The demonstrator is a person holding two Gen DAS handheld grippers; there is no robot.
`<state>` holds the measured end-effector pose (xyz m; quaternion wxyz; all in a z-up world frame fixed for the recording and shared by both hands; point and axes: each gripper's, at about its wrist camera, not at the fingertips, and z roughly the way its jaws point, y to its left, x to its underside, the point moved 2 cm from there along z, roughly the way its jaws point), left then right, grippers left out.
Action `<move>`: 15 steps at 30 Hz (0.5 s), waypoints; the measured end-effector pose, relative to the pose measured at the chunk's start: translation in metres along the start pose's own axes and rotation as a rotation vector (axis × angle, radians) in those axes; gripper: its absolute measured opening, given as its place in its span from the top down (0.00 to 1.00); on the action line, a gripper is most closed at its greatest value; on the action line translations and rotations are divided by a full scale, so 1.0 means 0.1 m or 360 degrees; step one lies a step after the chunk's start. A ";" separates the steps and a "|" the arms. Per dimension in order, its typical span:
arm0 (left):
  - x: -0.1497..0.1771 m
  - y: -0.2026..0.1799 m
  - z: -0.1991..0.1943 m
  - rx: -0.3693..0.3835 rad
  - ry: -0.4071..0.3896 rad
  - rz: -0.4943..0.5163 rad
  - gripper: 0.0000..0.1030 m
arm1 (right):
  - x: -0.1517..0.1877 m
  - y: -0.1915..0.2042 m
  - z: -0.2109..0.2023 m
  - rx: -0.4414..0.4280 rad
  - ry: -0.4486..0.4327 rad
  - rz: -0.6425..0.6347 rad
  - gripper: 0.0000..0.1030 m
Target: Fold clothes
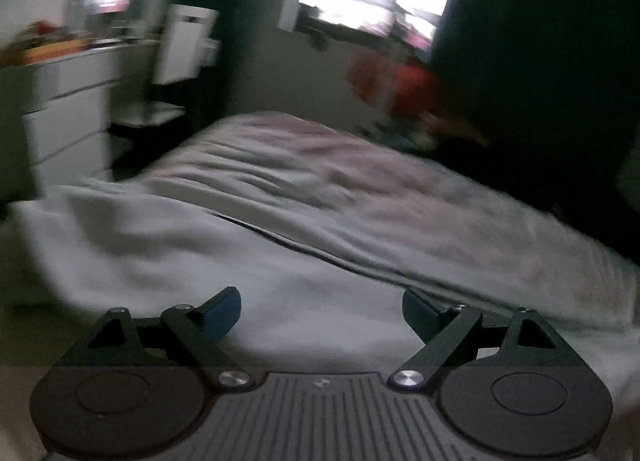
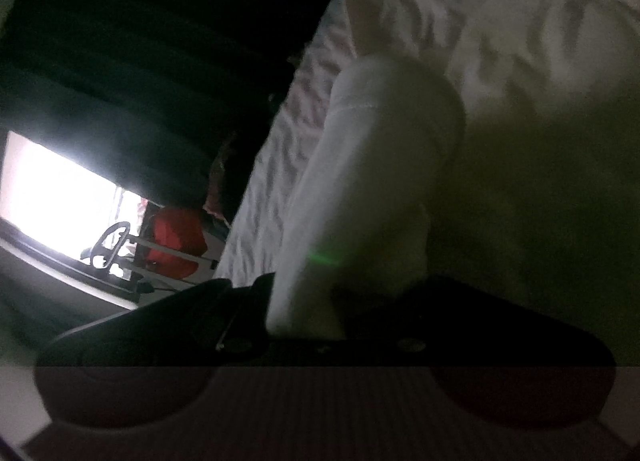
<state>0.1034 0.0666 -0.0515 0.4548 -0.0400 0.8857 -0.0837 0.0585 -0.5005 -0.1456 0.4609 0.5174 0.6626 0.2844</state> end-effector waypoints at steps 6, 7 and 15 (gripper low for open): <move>0.34 -0.54 0.42 -0.0071 0.0059 0.0340 0.13 | 0.02 -0.09 0.04 0.0113 0.0047 -0.0045 0.85; 0.41 -0.57 0.49 -0.0098 0.0097 0.0387 0.12 | 0.02 -0.09 0.04 0.0136 0.0055 -0.0057 0.85; 0.56 -0.50 0.68 -0.0127 0.0226 0.0434 0.06 | 0.09 0.00 0.10 0.0274 0.0061 -0.0253 0.85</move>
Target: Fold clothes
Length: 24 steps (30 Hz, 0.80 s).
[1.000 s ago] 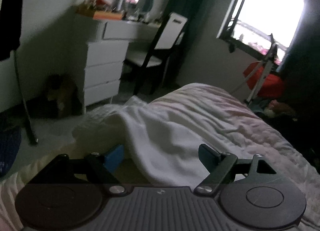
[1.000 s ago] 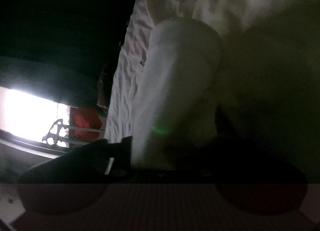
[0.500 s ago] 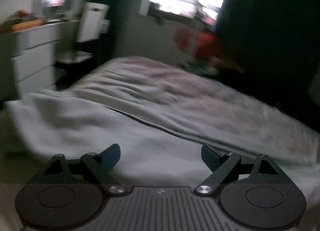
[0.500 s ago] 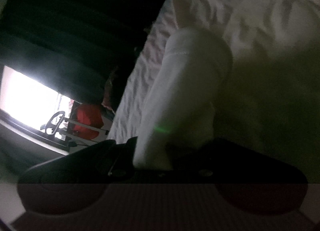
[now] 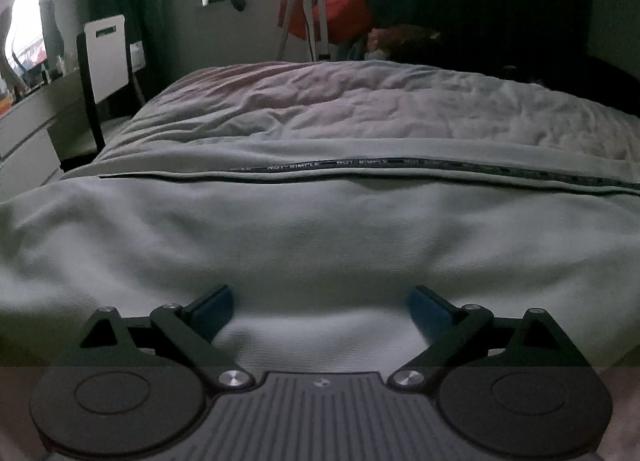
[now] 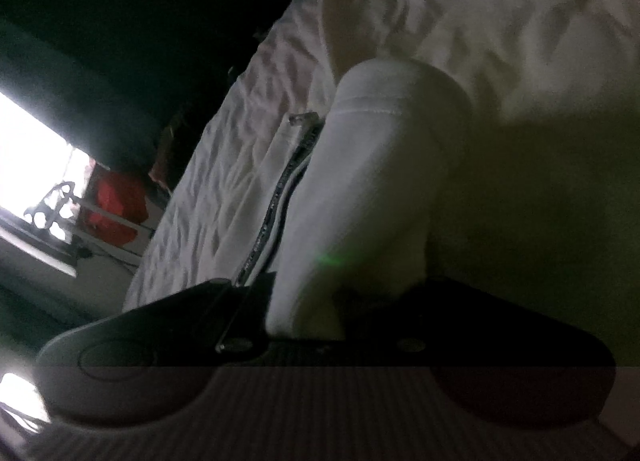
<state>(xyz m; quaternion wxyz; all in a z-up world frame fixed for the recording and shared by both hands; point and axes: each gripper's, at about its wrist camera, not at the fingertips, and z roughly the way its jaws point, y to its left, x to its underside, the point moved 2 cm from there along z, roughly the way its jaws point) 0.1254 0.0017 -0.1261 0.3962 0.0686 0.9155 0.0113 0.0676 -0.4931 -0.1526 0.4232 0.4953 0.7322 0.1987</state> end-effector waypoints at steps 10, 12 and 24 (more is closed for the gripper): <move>-0.08 0.01 -0.15 -0.0026 -0.0002 0.0070 0.05 | 0.49 1.12 -0.49 0.0172 -0.0464 -0.1135 0.85; -0.11 0.04 -0.19 -0.0043 -0.0029 0.0063 0.05 | 0.74 1.38 -0.66 0.0112 -0.0597 -0.1366 0.85; -0.34 0.41 -0.60 -0.0019 -0.0249 -0.0213 0.04 | 2.96 1.86 -0.74 -0.0272 -0.0504 -0.2535 0.85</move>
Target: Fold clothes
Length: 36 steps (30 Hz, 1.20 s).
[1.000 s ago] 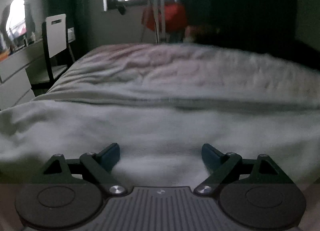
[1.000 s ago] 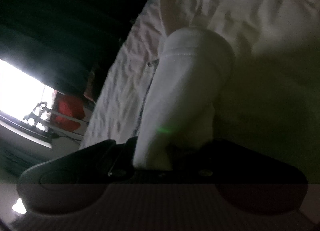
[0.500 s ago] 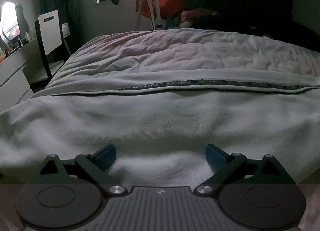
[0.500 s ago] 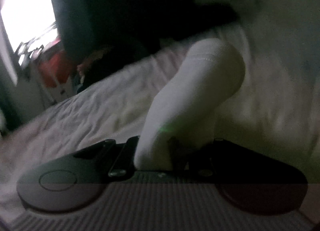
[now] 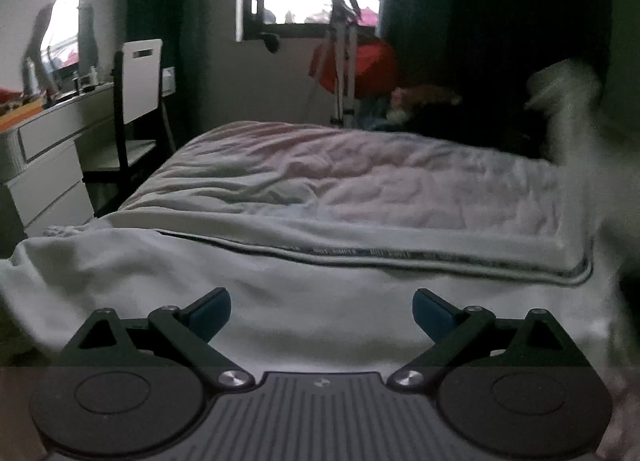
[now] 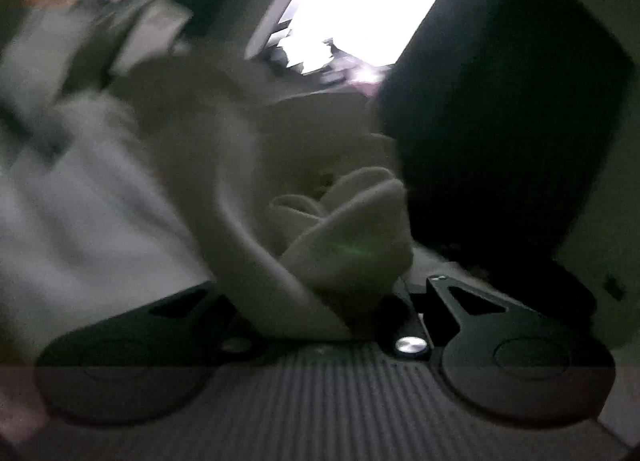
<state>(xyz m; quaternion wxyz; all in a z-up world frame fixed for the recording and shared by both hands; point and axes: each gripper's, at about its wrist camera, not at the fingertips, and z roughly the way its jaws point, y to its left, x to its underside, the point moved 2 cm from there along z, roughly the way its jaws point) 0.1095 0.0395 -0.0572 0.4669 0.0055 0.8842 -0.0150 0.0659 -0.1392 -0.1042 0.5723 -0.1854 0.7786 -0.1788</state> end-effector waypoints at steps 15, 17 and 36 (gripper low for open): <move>-0.02 0.15 0.02 0.0039 -0.0030 -0.0191 0.04 | -0.03 0.64 0.14 -0.0214 0.0129 -0.0071 0.62; -0.01 0.17 0.03 0.0063 -0.0020 -0.0223 0.04 | -0.03 0.63 0.16 -0.0318 0.0146 -0.0036 0.57; 0.12 -0.21 -0.11 0.0307 -0.0082 -0.0017 0.04 | 0.63 -0.86 -0.09 -0.1042 0.0545 0.2115 0.21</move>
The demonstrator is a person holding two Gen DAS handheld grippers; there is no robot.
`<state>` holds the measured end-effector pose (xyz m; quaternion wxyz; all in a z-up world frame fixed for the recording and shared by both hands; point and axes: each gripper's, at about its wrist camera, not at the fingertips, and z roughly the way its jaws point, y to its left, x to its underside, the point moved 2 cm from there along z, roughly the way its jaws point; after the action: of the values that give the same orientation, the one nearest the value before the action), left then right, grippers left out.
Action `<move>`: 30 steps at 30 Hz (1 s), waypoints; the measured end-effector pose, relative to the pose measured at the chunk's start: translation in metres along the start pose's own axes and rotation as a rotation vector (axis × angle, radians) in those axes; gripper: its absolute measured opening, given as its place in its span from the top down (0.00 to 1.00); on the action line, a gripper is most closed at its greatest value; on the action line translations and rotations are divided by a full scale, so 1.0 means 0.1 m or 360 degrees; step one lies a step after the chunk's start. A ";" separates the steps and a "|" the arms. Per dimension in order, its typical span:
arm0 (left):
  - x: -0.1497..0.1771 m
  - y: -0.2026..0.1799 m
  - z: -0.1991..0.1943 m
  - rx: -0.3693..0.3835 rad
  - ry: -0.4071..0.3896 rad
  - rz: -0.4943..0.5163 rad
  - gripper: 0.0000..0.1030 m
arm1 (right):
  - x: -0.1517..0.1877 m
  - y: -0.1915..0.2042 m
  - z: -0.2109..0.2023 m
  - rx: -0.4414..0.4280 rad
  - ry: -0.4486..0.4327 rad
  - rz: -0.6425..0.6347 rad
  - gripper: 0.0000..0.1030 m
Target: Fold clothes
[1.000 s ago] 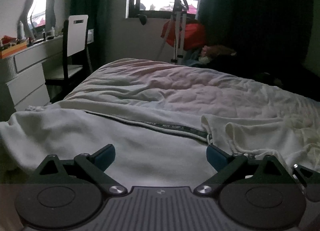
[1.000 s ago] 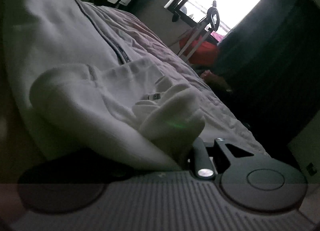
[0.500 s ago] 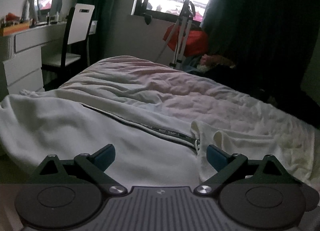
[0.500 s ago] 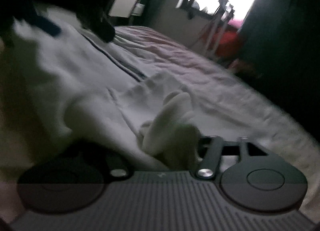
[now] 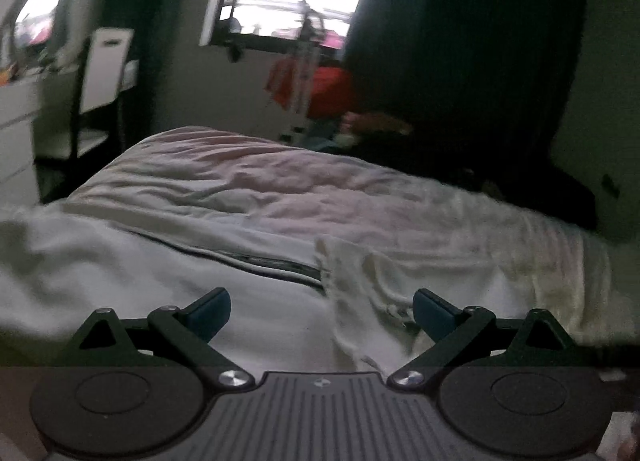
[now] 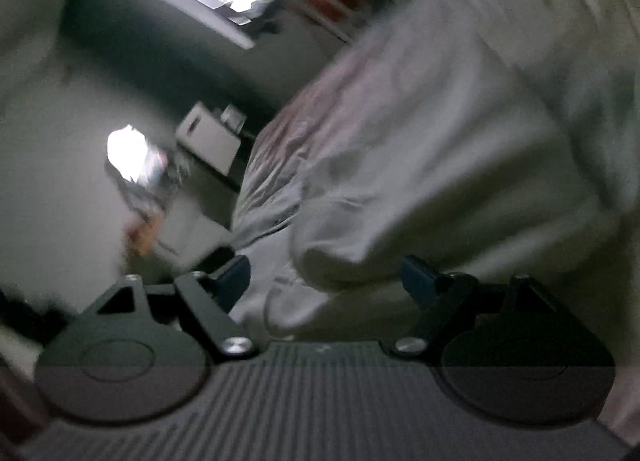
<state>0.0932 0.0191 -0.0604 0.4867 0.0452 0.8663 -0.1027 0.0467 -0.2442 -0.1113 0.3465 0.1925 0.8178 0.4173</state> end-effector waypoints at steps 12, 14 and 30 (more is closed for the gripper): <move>0.35 -0.08 0.53 -0.0240 0.0330 0.0216 0.08 | 0.01 -0.48 0.36 0.0006 -0.0087 0.0414 0.60; 0.36 -0.06 0.53 -0.0235 0.0334 0.0201 0.08 | 0.01 -0.50 0.26 0.0024 -0.0087 0.0454 0.63; 0.05 0.06 0.06 0.0147 0.0048 -0.0123 0.12 | 0.07 -0.65 0.22 -0.0090 -0.0008 0.0714 0.61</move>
<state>0.0967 0.0240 -0.0680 0.4668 0.0356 0.8690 -0.1605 0.0562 -0.2651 -0.1762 0.2523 0.3608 0.7416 0.5062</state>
